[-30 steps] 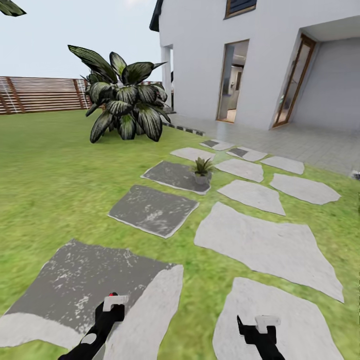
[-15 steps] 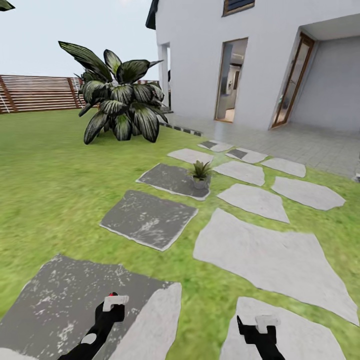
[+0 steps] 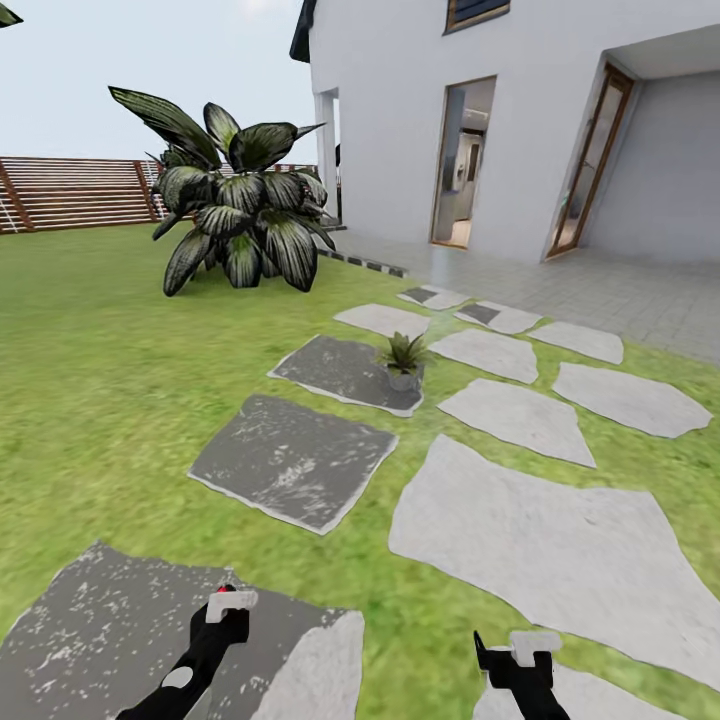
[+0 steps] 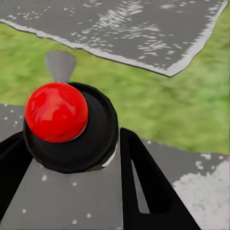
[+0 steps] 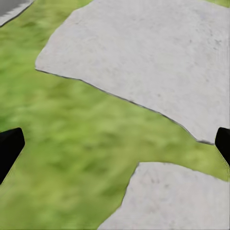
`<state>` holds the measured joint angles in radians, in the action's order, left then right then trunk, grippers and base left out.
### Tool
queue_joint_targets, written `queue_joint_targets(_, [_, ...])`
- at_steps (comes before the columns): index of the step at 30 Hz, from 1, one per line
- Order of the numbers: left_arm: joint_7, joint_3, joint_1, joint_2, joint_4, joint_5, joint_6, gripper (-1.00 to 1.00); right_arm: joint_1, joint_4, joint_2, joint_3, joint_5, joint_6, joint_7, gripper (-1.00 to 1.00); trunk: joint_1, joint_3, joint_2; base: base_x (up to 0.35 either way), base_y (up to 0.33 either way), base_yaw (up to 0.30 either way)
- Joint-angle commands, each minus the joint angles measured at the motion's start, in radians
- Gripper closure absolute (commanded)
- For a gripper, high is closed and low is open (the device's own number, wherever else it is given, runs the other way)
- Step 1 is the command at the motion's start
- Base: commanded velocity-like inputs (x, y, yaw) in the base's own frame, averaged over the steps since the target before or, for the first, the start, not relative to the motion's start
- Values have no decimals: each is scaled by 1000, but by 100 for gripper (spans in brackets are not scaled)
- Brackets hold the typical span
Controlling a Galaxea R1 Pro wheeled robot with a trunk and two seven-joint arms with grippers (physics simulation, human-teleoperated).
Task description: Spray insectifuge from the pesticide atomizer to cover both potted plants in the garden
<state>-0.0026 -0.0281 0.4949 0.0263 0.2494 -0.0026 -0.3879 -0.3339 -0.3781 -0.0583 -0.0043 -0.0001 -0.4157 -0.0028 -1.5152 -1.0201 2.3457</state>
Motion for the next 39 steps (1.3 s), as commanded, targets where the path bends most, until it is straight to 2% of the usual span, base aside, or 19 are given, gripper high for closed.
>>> queue_joint_targets(1, [0,-3,1,0,-1,0,-3,100,-1,1,0,0,0,-3,0,-100,0,-1,0,338,0,0])
queue_joint_targets(39, [0,-3,1,0,-1,1,-3,100,-1,1,0,0,0,-3,0,-100,0,-1,0,338,0,0])
